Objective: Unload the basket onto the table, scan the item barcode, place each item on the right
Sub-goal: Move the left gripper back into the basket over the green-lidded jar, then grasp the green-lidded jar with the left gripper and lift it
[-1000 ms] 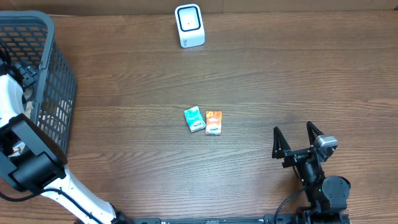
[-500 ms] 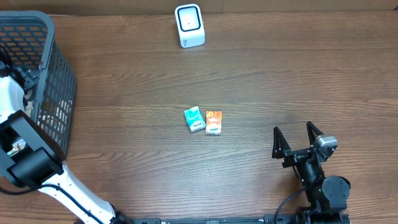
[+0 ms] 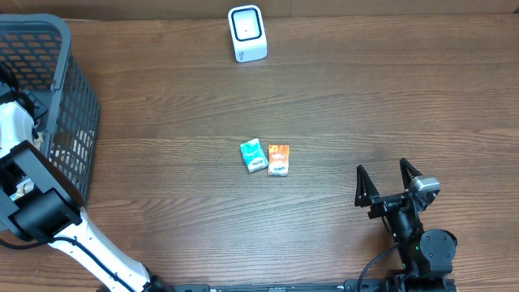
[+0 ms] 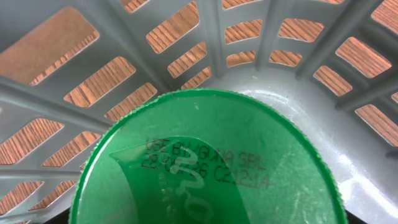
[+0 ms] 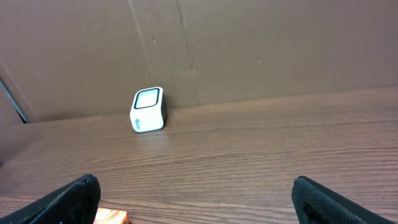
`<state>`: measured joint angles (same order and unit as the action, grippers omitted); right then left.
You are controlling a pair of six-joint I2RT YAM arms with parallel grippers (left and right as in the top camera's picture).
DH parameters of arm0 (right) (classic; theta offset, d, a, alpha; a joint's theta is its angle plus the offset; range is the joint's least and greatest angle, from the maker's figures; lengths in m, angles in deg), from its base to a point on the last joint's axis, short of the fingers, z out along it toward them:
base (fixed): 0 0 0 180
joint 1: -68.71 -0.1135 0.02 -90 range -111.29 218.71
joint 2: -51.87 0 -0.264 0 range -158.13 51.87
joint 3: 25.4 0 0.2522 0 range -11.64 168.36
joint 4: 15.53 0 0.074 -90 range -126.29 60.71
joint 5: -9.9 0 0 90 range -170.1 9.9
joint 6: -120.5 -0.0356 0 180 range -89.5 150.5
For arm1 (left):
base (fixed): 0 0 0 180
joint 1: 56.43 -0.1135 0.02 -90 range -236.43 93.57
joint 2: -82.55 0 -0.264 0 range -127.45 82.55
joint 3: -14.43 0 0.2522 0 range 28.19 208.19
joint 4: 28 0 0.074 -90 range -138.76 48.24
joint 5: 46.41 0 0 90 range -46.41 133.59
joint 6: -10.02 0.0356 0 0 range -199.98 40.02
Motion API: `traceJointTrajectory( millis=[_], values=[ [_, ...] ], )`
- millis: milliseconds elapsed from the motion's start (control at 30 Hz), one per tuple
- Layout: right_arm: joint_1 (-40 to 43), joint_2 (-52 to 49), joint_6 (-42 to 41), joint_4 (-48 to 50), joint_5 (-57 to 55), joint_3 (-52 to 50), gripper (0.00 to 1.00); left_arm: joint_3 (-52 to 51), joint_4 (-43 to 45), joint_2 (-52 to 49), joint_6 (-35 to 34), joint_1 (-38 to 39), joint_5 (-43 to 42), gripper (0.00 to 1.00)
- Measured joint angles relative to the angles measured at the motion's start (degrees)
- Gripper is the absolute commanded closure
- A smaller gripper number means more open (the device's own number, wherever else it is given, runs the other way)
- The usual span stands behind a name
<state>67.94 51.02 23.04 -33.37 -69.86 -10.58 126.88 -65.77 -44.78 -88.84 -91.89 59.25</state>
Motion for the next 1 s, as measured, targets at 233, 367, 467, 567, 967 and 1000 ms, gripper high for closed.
traceJointTrajectory(
  millis=[233,367,467,567,967,1000],
  values=[
    [0.0,0.0,-0.02,0.02,0.0,0.0,0.0,0.02,-0.2,0.02,-0.17,0.0,0.02,0.56],
    [0.0,0.0,0.02,0.0,0.0,0.0,0.0,0.02,-1.11,0.48,-0.15,0.0,0.0,0.56],
    [0.0,0.0,0.0,0.02,0.0,0.0,0.0,-0.09,-2.56,1.4,-0.15,0.0,-0.55,0.55],
    [0.0,0.0,0.02,0.02,-0.02,0.0,0.0,-0.39,-4.09,3.78,-0.13,0.02,-1.81,0.56],
    [-0.02,0.0,-0.02,0.0,0.0,0.0,0.0,-0.63,-10.73,27.02,-0.15,0.02,-10.08,0.56],
    [0.0,0.0,0.0,0.0,0.02,0.0,0.0,-0.63,-11.61,29.38,-0.15,0.02,-11.26,0.56]
  ],
)
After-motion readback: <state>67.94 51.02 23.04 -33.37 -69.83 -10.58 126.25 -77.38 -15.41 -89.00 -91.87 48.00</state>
